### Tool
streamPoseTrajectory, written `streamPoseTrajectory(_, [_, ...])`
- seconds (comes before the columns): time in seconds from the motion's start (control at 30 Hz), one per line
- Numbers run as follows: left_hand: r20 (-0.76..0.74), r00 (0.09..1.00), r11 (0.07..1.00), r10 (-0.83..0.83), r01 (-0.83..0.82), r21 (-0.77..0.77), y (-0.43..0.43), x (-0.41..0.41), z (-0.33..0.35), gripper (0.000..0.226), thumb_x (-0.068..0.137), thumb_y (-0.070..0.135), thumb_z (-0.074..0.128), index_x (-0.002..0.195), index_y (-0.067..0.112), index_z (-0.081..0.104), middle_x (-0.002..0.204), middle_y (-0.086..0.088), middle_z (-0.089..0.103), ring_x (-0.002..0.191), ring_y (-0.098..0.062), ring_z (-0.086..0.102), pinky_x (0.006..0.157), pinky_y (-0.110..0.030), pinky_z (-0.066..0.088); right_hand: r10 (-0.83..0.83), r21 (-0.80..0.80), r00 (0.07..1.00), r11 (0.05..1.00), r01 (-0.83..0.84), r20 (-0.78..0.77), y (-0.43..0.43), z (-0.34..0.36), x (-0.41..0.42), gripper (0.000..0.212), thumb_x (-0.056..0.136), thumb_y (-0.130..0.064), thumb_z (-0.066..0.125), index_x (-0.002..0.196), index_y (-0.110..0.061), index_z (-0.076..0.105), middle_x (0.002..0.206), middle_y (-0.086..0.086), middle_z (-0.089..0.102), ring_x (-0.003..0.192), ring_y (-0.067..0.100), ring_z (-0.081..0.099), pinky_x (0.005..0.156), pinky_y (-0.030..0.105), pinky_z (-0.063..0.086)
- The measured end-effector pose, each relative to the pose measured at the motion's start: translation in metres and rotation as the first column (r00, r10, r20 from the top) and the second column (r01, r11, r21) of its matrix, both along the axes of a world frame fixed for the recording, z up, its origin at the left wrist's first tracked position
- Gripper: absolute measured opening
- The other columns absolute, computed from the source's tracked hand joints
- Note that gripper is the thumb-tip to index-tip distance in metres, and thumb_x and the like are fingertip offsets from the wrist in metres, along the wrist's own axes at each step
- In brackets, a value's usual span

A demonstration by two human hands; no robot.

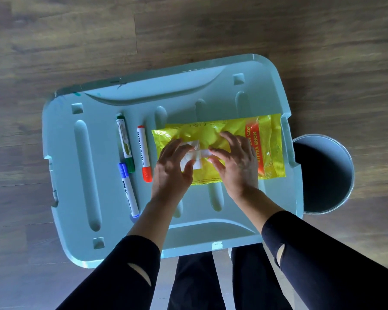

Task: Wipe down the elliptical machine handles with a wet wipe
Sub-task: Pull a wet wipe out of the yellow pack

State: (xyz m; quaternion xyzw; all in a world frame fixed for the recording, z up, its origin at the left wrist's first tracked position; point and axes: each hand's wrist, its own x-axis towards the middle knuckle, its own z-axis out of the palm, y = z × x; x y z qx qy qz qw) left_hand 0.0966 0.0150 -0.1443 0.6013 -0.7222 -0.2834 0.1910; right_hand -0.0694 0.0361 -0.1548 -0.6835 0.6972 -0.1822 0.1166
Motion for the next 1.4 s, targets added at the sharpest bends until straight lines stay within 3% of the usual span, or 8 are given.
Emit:
streamPoseTrajectory(0.27, [-0.008, 1.0, 1.0, -0.021, 0.021, 0.015, -0.002, 0.002, 0.002, 0.033, 0.074, -0.001, 0.074, 0.106, 0.008, 0.071, 0.117, -0.015, 0.065, 0.114, -0.03, 0.061, 0.095, -0.013, 0.034, -0.038, -0.012, 0.999, 0.999, 0.039, 0.034, 0.0, -0.005, 0.004, 0.01, 0.072, -0.017, 0.081, 0.075, -0.021, 0.072, 0.118, 0.008, 0.065, 0.096, 0.035, 0.06, 0.079, 0.039, 0.05])
streamPoseTrajectory(0.43, [-0.013, 0.999, 0.999, -0.037, 0.037, 0.021, -0.003, 0.004, 0.002, 0.033, 0.075, 0.0, 0.075, 0.107, 0.007, 0.071, 0.118, -0.017, 0.064, 0.114, -0.031, 0.061, 0.095, -0.014, 0.034, -0.051, -0.02, 0.997, 0.998, 0.052, 0.056, 0.006, 0.0, 0.005, 0.002, 0.082, -0.021, 0.071, 0.08, -0.022, 0.07, 0.121, 0.007, 0.064, 0.1, 0.036, 0.059, 0.084, 0.044, 0.049])
streamPoseTrajectory(0.6, [-0.023, 0.999, 0.999, -0.035, 0.035, 0.033, -0.003, 0.006, 0.002, 0.032, 0.075, -0.001, 0.075, 0.106, 0.006, 0.071, 0.118, -0.018, 0.064, 0.113, -0.032, 0.061, 0.094, -0.012, 0.032, -0.049, -0.039, 0.994, 0.998, 0.053, 0.1, 0.013, 0.006, 0.005, 0.009, 0.089, -0.025, 0.062, 0.087, -0.02, 0.07, 0.12, 0.007, 0.064, 0.109, 0.03, 0.06, 0.089, 0.043, 0.047])
streamPoseTrajectory(0.77, [-0.009, 0.999, 0.997, -0.046, 0.046, 0.063, -0.004, 0.006, 0.004, 0.033, 0.077, 0.002, 0.074, 0.109, 0.009, 0.071, 0.122, -0.017, 0.063, 0.115, -0.03, 0.06, 0.094, -0.017, 0.035, -0.075, -0.032, 0.993, 0.996, 0.078, 0.086, 0.015, 0.009, 0.007, 0.008, 0.088, -0.027, 0.062, 0.089, -0.021, 0.068, 0.113, 0.004, 0.066, 0.106, 0.028, 0.062, 0.091, 0.051, 0.045])
streamPoseTrajectory(0.87, [-0.013, 0.999, 0.996, -0.042, 0.043, 0.081, -0.004, 0.006, 0.004, 0.035, 0.077, 0.001, 0.074, 0.11, 0.01, 0.071, 0.124, -0.017, 0.062, 0.117, -0.03, 0.06, 0.095, -0.023, 0.038, -0.072, 0.002, 0.997, 0.997, 0.072, 0.018, 0.014, 0.006, 0.008, 0.024, 0.086, -0.04, 0.066, 0.101, -0.021, 0.066, 0.111, -0.001, 0.066, 0.107, 0.026, 0.061, 0.094, 0.051, 0.043])
streamPoseTrajectory(0.93, [-0.01, 0.999, 0.996, -0.047, 0.048, 0.076, -0.004, 0.006, 0.003, 0.034, 0.077, 0.002, 0.074, 0.11, 0.009, 0.071, 0.124, -0.017, 0.062, 0.116, -0.03, 0.06, 0.095, -0.023, 0.039, -0.066, 0.003, 0.998, 0.998, 0.066, -0.007, 0.013, 0.003, 0.007, 0.026, 0.082, -0.039, 0.07, 0.103, -0.023, 0.068, 0.112, -0.001, 0.066, 0.108, 0.027, 0.061, 0.095, 0.051, 0.042])
streamPoseTrajectory(1.4, [-0.017, 0.999, 0.995, -0.034, 0.035, 0.095, -0.005, 0.006, 0.002, 0.036, 0.078, 0.001, 0.074, 0.112, 0.01, 0.07, 0.126, -0.015, 0.061, 0.119, -0.028, 0.059, 0.095, -0.014, 0.034, -0.128, -0.015, 0.99, 0.992, 0.128, -0.066, 0.009, -0.002, 0.012, 0.012, 0.075, -0.021, 0.079, 0.081, -0.029, 0.071, 0.106, -0.002, 0.067, 0.102, 0.028, 0.063, 0.097, 0.053, 0.04])
